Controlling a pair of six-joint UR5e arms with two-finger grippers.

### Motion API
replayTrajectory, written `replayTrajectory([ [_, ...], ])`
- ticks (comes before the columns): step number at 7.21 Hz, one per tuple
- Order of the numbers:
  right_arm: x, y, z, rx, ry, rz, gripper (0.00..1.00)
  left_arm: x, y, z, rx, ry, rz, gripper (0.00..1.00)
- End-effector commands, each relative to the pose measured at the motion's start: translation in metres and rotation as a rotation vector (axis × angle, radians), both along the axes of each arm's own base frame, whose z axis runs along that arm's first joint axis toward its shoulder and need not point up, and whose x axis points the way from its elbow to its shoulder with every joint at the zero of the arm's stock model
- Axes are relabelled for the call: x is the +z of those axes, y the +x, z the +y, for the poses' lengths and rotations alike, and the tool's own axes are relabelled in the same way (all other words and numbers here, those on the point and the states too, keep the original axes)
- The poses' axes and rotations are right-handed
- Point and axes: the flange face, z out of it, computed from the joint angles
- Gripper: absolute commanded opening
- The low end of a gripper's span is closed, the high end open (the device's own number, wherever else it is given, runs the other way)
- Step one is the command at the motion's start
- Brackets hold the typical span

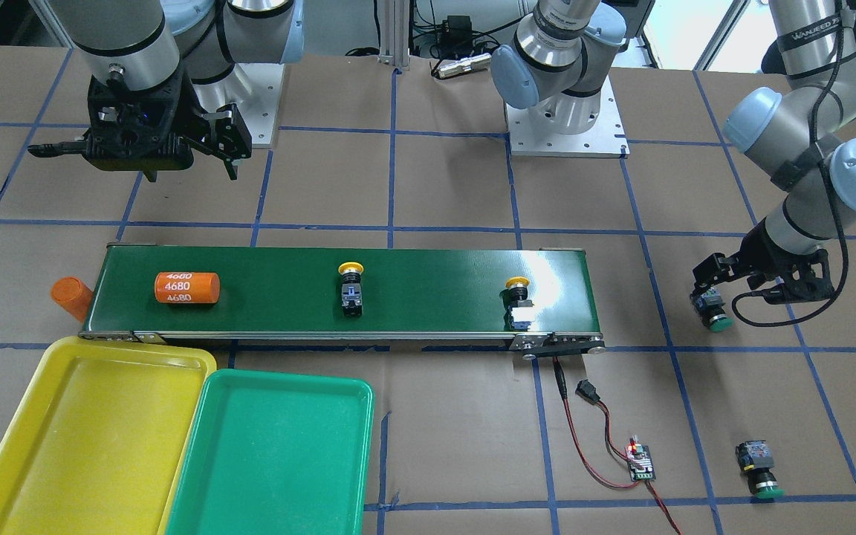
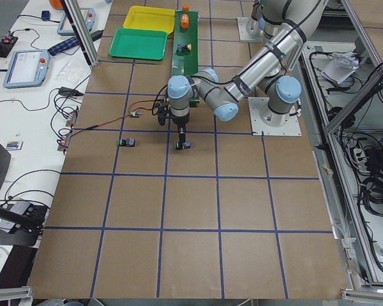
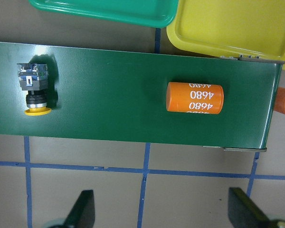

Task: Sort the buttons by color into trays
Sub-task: 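Grasp a green-capped button with left gripper while right lowers toward belt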

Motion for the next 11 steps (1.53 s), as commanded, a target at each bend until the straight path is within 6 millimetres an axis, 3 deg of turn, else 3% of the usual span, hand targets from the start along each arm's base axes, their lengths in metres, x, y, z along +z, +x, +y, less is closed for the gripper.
replayTrajectory([
  [1,-0.002,-0.001,-0.003,-0.003,-0.004,-0.001,1.00,-0.021,0.010,0.003,-0.035,0.024,0.024,1.00],
  [5,-0.037,0.009,-0.034,-0.039,0.044,-0.070,1.00,-0.048,0.015,-0.003,-0.030,0.056,0.055,1.00],
  [6,-0.037,0.011,-0.042,-0.036,-0.006,-0.079,1.00,-0.054,0.017,-0.006,-0.029,0.045,0.051,1.00],
  [7,-0.030,0.017,-0.046,-0.023,-0.071,-0.085,1.00,-0.058,0.020,-0.010,-0.028,0.030,0.032,0.67],
  [8,-0.042,0.017,-0.048,-0.024,-0.050,-0.082,1.00,-0.061,0.021,-0.010,-0.035,0.034,0.034,0.12],
  [9,-0.077,0.018,-0.063,-0.026,0.014,-0.079,1.00,-0.057,0.017,-0.010,-0.043,0.030,0.032,0.00],
  [10,-0.117,0.020,-0.077,-0.062,0.085,-0.069,1.00,-0.045,0.014,-0.011,-0.049,0.005,0.025,0.00],
  [11,-0.134,0.021,-0.083,-0.092,0.116,-0.062,1.00,-0.036,0.010,-0.012,-0.070,-0.006,0.018,0.00],
])
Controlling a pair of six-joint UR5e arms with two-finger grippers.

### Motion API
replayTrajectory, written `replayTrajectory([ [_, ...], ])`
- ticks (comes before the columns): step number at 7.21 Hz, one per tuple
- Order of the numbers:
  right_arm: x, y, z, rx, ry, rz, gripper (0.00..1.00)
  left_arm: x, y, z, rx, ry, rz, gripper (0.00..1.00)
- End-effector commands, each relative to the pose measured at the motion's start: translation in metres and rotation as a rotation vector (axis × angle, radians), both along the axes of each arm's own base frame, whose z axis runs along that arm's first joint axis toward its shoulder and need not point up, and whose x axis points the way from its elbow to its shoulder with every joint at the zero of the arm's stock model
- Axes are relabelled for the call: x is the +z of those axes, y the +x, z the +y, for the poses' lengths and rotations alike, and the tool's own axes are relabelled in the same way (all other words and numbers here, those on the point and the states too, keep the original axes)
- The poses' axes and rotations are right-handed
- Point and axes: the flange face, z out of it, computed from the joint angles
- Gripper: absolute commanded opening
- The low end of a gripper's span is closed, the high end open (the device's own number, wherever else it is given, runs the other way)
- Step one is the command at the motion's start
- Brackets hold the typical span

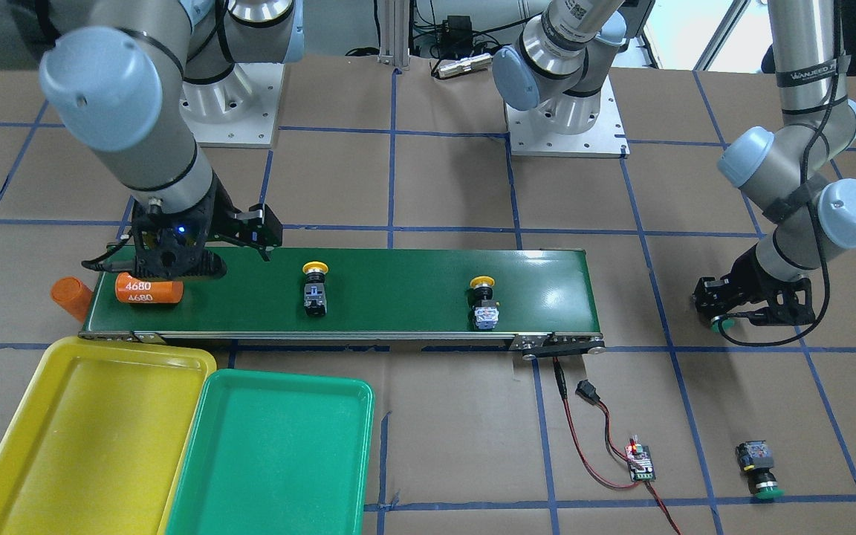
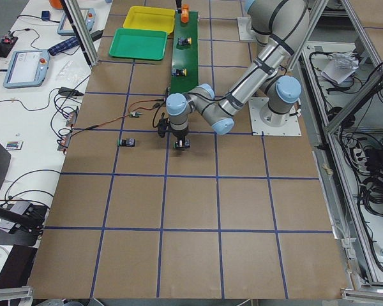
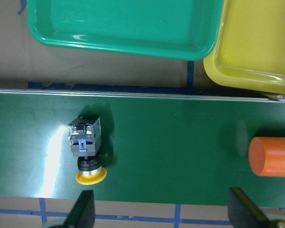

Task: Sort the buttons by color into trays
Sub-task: 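Grasp a yellow button on the belt with right gripper while left lifts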

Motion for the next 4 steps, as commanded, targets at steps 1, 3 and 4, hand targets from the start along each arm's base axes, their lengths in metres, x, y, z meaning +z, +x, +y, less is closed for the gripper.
replayTrajectory([
  [1,-0.038,0.018,-0.004,-0.012,0.072,-0.018,1.00,0.035,-0.008,-0.004,-0.026,-0.050,-0.023,0.00],
  [3,-0.048,0.062,0.008,0.080,-0.006,-0.027,1.00,0.110,-0.052,-0.037,-0.111,-0.061,0.002,0.00],
  [4,-0.065,0.061,0.011,0.087,-0.008,-0.028,1.00,0.136,-0.084,-0.052,-0.146,-0.019,0.042,0.00],
])
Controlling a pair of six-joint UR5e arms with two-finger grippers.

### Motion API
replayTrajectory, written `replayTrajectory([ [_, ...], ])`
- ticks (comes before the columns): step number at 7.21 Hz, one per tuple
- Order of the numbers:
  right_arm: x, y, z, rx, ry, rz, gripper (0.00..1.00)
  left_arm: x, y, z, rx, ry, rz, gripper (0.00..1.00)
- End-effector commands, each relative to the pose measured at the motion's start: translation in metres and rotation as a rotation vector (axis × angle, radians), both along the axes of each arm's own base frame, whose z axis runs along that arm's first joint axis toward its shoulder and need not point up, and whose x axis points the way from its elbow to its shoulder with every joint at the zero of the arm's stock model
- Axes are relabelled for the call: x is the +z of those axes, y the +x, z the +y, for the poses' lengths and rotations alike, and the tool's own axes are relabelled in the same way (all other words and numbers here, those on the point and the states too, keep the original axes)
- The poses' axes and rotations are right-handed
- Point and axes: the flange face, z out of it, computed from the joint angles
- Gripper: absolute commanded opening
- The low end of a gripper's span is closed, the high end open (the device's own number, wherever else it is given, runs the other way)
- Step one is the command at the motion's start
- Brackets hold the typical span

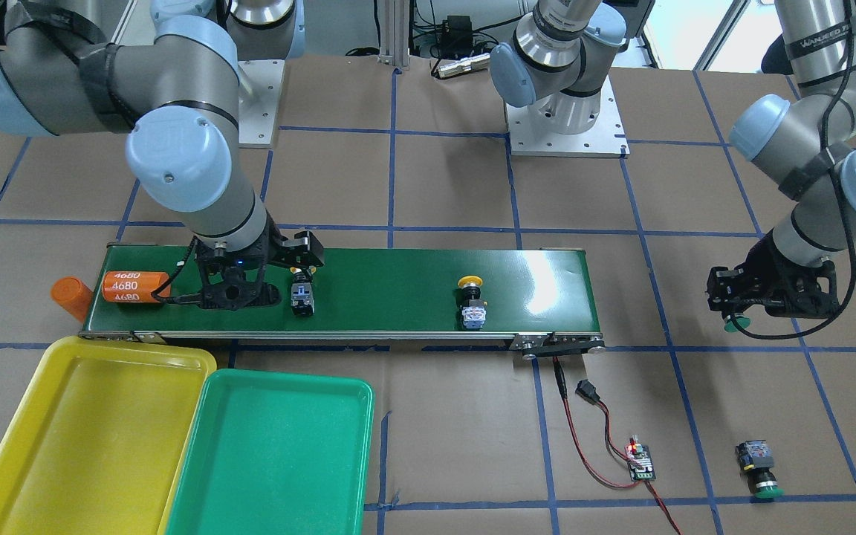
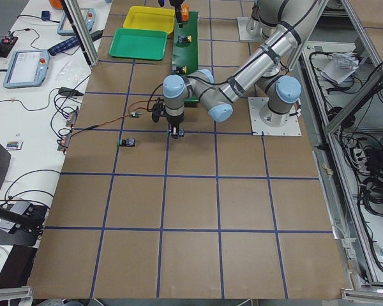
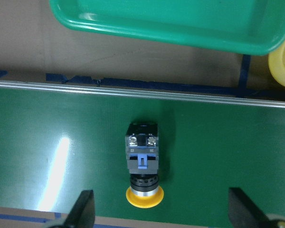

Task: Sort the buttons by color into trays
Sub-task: 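Grasp a yellow button on the belt with right gripper while left lifts, then drop yellow button in yellow tray with right while left places green button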

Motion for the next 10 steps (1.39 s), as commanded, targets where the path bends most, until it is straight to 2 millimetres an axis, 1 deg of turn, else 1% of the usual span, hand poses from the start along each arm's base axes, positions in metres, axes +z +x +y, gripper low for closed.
replayTrajectory([
  [1,-0.030,0.008,0.007,0.063,-0.023,-0.008,1.00,0.053,-0.068,-0.025,-0.049,0.034,0.029,0.00],
  [2,-0.037,0.004,0.009,0.075,-0.017,-0.008,1.00,0.051,-0.095,-0.029,-0.089,0.036,0.032,0.00],
  [3,-0.045,0.003,0.013,0.088,-0.015,-0.008,1.00,0.042,-0.116,-0.033,-0.113,0.051,0.036,0.00],
  [4,-0.052,-0.003,0.014,0.111,-0.040,0.018,1.00,0.038,-0.136,-0.031,-0.097,0.058,0.033,0.00],
  [5,-0.057,-0.006,0.014,0.112,-0.064,0.024,0.93,0.039,-0.154,-0.030,-0.097,0.056,0.034,0.00],
  [6,-0.058,-0.006,0.012,0.115,-0.083,0.024,0.73,0.035,-0.162,-0.031,-0.109,0.062,0.033,0.00],
  [7,-0.060,-0.010,0.009,0.119,-0.080,0.020,0.41,0.037,-0.165,-0.030,-0.097,0.059,0.030,0.00],
  [8,-0.058,-0.015,0.007,0.103,-0.082,0.021,0.27,0.032,-0.173,-0.025,-0.045,0.071,0.027,0.00],
  [9,-0.056,-0.015,0.005,0.103,-0.089,0.022,0.23,0.022,-0.177,-0.022,-0.040,0.066,0.024,0.00],
  [10,-0.051,-0.016,0.001,0.107,-0.100,0.022,0.23,0.020,-0.177,-0.026,-0.042,0.019,0.016,0.00],
])
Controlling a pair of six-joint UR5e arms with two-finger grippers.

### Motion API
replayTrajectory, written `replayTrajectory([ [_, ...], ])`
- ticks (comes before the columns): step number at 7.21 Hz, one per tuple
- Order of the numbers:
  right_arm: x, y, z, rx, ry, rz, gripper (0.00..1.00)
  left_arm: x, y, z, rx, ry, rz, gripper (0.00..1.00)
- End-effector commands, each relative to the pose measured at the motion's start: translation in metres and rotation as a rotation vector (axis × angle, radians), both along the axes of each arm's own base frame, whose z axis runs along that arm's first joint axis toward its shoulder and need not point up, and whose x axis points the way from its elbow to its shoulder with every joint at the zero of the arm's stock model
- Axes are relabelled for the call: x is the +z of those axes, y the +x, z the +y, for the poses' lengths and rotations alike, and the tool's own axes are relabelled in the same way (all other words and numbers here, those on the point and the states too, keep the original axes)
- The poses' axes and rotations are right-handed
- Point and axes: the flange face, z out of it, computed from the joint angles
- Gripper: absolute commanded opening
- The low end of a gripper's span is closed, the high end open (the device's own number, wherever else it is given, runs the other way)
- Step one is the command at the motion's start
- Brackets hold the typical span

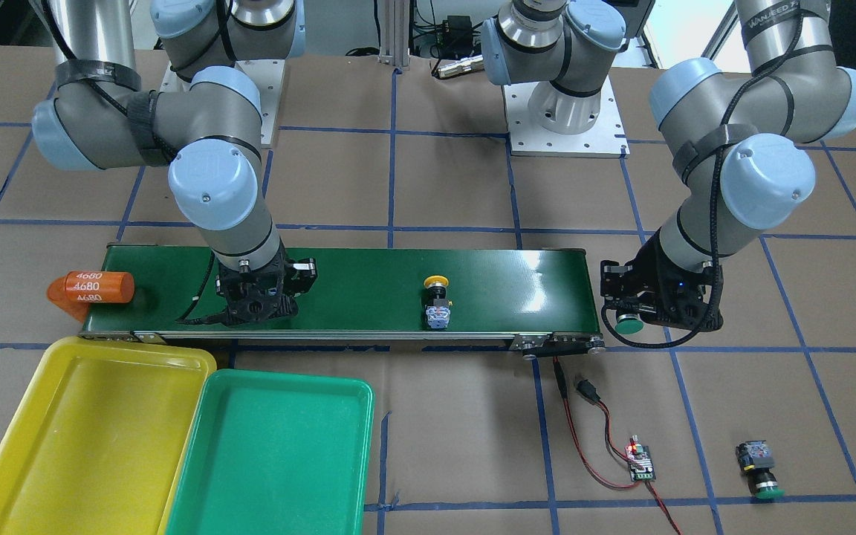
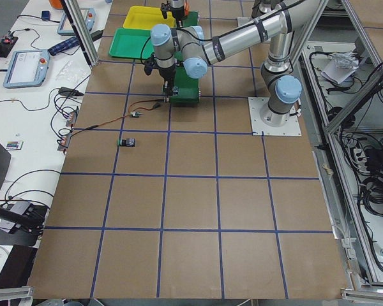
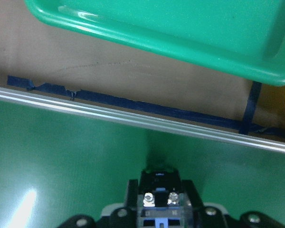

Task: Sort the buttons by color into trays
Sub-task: 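Drop yellow button in yellow tray with right while left places green button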

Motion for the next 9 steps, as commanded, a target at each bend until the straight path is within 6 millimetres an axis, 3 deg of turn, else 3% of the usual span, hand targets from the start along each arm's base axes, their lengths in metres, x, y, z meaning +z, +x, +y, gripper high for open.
replayTrajectory([
  [1,0.023,-0.002,-0.018,-0.002,-0.052,-0.008,0.23,-0.007,-0.004,-0.002,0.027,-0.036,-0.003,0.00],
  [2,0.039,0.000,-0.038,-0.003,-0.085,-0.011,0.23,-0.005,-0.011,0.002,0.137,-0.031,-0.005,0.00],
  [3,0.045,-0.008,-0.059,-0.013,-0.095,0.004,0.23,0.008,-0.027,0.008,0.262,-0.052,-0.014,0.00],
  [4,0.051,-0.033,-0.085,-0.045,-0.116,0.031,0.24,0.015,-0.045,0.013,0.377,-0.059,-0.023,0.00],
  [6,0.041,-0.107,-0.136,-0.041,-0.113,0.027,0.24,0.008,-0.085,0.022,0.685,-0.044,-0.034,0.00],
  [8,0.022,-0.156,-0.170,0.026,-0.115,0.028,0.24,-0.010,-0.087,0.033,0.967,-0.017,-0.053,0.00],
  [9,0.009,-0.172,-0.186,0.053,-0.111,0.026,0.41,-0.021,-0.087,0.033,1.036,-0.057,-0.036,0.00],
])
